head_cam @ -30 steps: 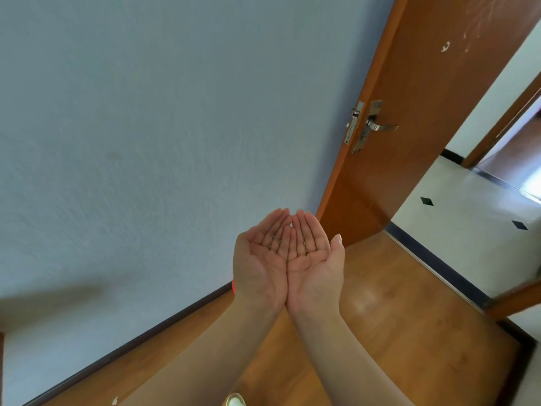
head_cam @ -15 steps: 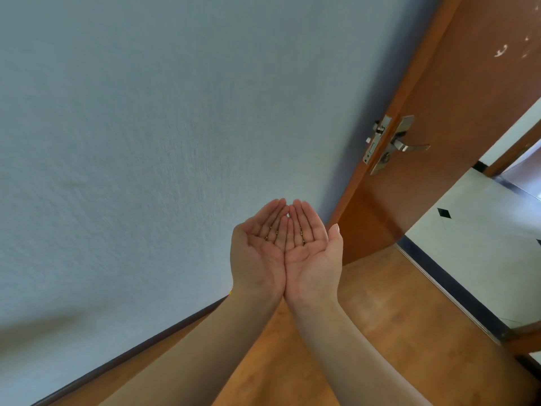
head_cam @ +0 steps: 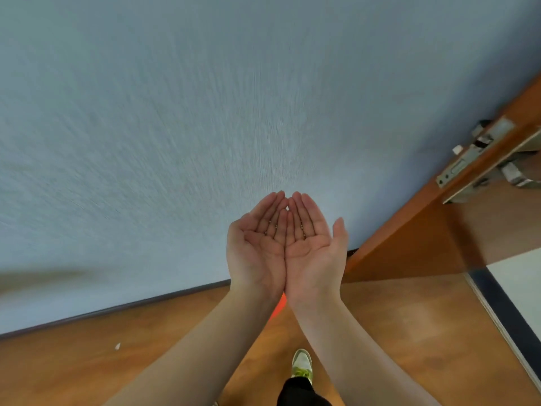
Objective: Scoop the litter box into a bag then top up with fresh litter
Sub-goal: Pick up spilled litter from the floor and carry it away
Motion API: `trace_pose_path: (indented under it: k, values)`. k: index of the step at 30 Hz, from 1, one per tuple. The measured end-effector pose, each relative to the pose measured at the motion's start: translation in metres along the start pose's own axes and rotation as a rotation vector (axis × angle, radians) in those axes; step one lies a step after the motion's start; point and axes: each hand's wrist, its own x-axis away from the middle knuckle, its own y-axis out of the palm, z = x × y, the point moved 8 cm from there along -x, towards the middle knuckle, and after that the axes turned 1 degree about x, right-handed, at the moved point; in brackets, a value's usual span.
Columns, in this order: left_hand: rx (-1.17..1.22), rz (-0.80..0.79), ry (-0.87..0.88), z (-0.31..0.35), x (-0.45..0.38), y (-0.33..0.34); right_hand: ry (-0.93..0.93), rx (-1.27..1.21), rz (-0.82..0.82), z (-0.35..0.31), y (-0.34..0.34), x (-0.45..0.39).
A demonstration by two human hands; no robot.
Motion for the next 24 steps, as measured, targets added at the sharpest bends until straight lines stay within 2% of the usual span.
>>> trace_pose_path:
  k: [8,18,22,24]
  values:
    - [0.07,0.081,0.06,-0.03,-0.057,-0.046,0.066,0.11,-0.05,0.023,-0.05,-0.059]
    - [0.065,0.187,-0.013,-0.076,-0.115,-0.211,0.034,0.214,0.026,0.118,-0.198,-0.092]
    - [0.069,0.183,-0.044,-0.096,-0.137,-0.269,0.013,0.343,-0.065,0.155,-0.255,-0.105]
    - [0.072,0.189,-0.064,-0.108,-0.151,-0.299,-0.085,0.466,-0.08,0.164,-0.286,-0.111]
